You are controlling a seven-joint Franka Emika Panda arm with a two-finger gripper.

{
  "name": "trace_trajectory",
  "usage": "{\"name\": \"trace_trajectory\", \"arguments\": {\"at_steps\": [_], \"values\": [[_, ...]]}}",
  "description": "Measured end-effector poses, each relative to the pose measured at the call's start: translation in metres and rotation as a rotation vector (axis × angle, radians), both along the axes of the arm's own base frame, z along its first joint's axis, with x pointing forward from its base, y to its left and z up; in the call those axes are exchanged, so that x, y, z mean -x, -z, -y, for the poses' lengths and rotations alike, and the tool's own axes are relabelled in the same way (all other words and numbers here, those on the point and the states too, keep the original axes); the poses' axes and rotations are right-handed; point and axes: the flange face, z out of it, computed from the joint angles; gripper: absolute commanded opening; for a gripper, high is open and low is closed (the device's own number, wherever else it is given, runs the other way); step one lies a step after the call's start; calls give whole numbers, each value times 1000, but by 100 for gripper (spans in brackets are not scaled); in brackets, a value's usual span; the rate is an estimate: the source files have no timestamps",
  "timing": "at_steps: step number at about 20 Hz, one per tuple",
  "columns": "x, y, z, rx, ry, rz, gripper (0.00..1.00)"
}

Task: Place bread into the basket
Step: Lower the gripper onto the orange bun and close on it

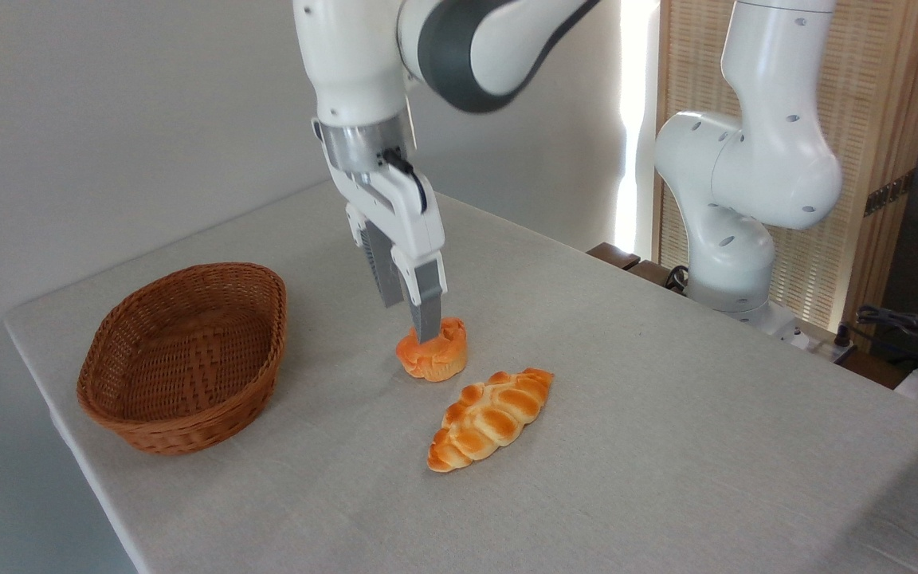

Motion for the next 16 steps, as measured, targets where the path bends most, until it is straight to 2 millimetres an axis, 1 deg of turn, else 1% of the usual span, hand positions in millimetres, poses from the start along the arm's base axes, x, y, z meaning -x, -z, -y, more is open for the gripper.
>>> {"name": "trace_trajectory", "arguments": {"at_steps": [2,4,5,6,7,9,10,11,12,16], "values": [[5,21,3,0,8,7,100],[10,36,2,-3,8,-4,100],[12,41,1,-5,8,-11,89],[14,44,1,-7,7,-18,67],[15,47,0,-8,7,-23,57],[15,48,0,-9,7,-25,53],[15,48,0,-9,7,-25,45],[15,48,0,-9,7,-26,39],[16,49,0,-9,7,-27,37],[15,52,0,-10,12,-33,38]]}}
